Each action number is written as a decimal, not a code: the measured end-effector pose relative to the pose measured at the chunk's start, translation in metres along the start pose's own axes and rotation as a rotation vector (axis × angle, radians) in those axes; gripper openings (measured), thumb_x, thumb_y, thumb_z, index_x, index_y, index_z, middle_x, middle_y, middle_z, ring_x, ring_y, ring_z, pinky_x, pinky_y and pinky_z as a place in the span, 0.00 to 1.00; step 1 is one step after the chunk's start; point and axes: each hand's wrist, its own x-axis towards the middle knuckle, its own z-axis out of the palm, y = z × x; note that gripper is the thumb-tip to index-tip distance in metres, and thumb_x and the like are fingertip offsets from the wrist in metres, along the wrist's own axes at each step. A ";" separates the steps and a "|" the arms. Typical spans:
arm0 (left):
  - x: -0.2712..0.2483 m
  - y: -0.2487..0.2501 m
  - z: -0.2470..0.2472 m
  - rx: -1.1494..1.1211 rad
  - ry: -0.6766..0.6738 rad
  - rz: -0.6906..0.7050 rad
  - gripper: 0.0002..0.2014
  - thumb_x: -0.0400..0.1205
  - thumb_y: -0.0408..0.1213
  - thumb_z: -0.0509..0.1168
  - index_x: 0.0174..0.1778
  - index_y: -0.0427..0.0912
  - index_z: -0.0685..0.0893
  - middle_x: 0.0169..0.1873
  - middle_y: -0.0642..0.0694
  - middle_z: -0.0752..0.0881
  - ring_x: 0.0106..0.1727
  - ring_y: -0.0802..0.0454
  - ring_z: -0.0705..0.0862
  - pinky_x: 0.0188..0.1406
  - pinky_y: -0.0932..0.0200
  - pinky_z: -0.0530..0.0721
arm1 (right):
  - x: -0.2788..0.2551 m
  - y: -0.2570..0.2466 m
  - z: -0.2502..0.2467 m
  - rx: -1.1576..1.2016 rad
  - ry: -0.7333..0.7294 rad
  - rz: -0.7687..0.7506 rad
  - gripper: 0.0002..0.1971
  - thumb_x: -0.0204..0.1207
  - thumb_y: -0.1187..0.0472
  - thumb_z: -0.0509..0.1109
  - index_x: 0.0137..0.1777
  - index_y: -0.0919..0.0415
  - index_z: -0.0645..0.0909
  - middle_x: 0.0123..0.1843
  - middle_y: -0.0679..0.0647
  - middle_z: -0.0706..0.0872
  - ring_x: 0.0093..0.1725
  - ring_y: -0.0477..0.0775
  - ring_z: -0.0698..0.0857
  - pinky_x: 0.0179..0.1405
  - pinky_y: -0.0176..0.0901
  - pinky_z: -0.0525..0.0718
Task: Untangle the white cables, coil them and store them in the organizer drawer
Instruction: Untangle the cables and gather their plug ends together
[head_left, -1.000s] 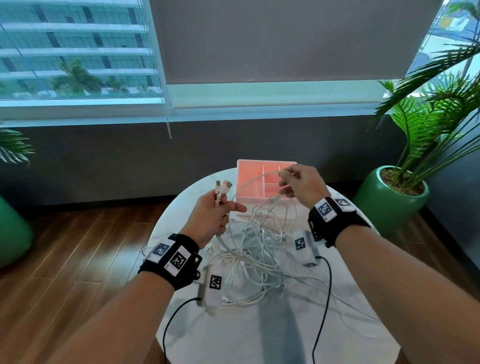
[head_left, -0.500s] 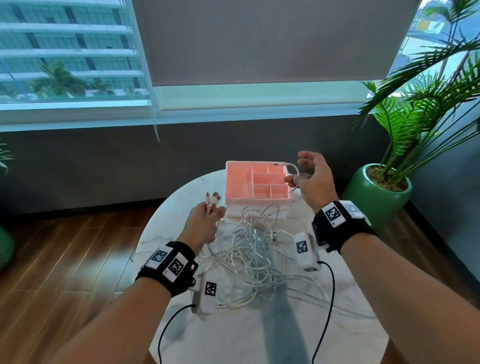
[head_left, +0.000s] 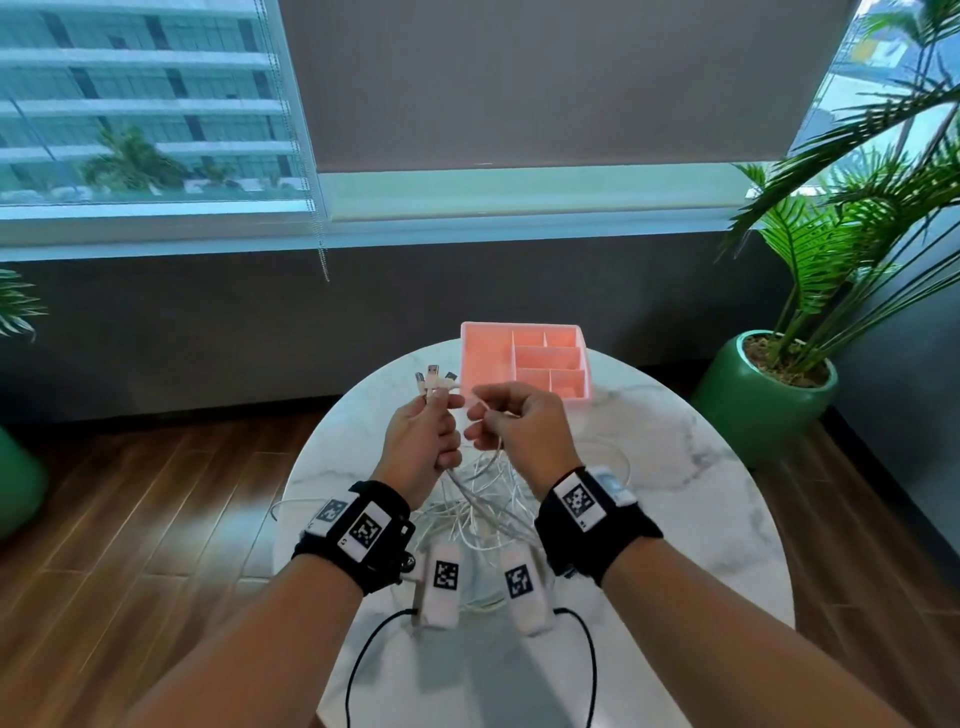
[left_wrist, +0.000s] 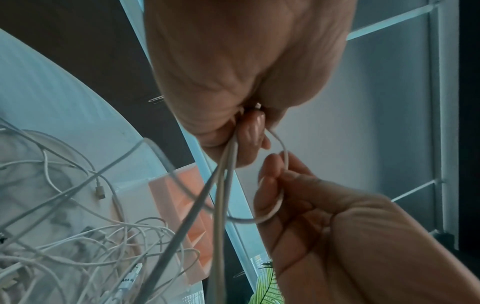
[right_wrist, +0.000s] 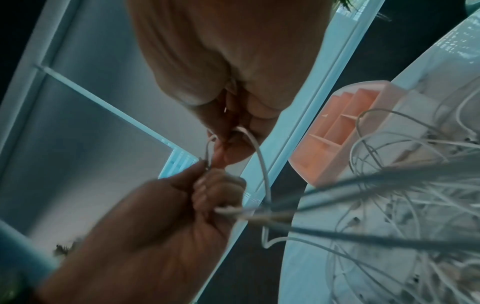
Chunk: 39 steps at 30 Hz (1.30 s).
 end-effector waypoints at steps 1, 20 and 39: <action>0.000 0.001 0.000 -0.023 -0.002 0.012 0.14 0.93 0.41 0.55 0.48 0.38 0.80 0.25 0.50 0.63 0.22 0.56 0.61 0.17 0.64 0.62 | -0.004 0.004 0.003 -0.039 -0.015 -0.014 0.13 0.79 0.77 0.68 0.54 0.62 0.87 0.41 0.62 0.90 0.34 0.57 0.90 0.34 0.46 0.88; 0.008 0.044 -0.038 -0.324 0.182 0.158 0.21 0.93 0.50 0.52 0.33 0.48 0.70 0.21 0.53 0.62 0.19 0.57 0.59 0.18 0.65 0.70 | -0.004 0.065 -0.122 -0.950 -0.105 0.098 0.05 0.81 0.61 0.68 0.44 0.58 0.83 0.36 0.47 0.83 0.37 0.48 0.81 0.34 0.35 0.71; 0.001 0.030 0.003 0.390 0.007 0.294 0.12 0.84 0.37 0.72 0.40 0.43 0.75 0.23 0.53 0.69 0.22 0.55 0.62 0.19 0.63 0.62 | 0.031 -0.100 -0.078 -0.035 -0.062 -0.004 0.11 0.76 0.67 0.76 0.35 0.71 0.82 0.33 0.69 0.85 0.36 0.69 0.90 0.43 0.60 0.92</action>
